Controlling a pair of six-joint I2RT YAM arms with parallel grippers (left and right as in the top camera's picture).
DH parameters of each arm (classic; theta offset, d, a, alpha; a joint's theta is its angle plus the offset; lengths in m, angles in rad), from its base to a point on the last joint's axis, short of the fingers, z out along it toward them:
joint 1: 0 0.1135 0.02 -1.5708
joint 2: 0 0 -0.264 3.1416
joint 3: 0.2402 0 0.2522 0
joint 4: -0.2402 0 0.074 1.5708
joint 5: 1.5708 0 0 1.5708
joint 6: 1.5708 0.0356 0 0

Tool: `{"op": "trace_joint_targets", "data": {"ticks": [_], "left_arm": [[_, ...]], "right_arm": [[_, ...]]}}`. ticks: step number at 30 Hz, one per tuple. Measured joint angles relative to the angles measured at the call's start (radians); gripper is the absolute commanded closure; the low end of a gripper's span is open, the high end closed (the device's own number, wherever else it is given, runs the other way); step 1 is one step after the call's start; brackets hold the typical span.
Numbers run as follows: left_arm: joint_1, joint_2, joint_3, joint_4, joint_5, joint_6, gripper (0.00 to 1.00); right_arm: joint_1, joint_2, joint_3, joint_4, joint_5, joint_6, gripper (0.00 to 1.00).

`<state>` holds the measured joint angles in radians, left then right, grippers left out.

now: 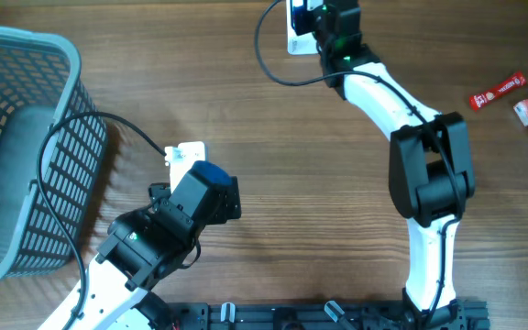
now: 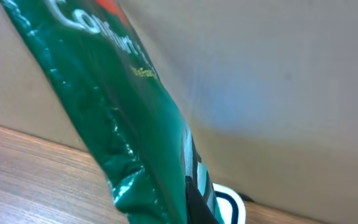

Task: Scan the item barcode
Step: 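Place the glove pack at the right edge and release it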

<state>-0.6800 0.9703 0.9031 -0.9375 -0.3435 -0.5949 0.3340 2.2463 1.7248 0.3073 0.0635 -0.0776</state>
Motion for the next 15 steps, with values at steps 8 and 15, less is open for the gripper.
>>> {"op": "trace_joint_targets", "data": {"ticks": [8, 15], "left_arm": [[0.000, 0.000, 0.000, -0.001, 0.000, 0.000, 0.00], [0.000, 0.000, 0.000, 0.000, 0.000, 0.000, 0.00]], "right_arm": [[-0.031, -0.093, 0.049, -0.434, 0.330, -0.058, 0.96], [-0.285, -0.238, 0.055, -0.974, 0.597, 0.056, 0.95]]}}
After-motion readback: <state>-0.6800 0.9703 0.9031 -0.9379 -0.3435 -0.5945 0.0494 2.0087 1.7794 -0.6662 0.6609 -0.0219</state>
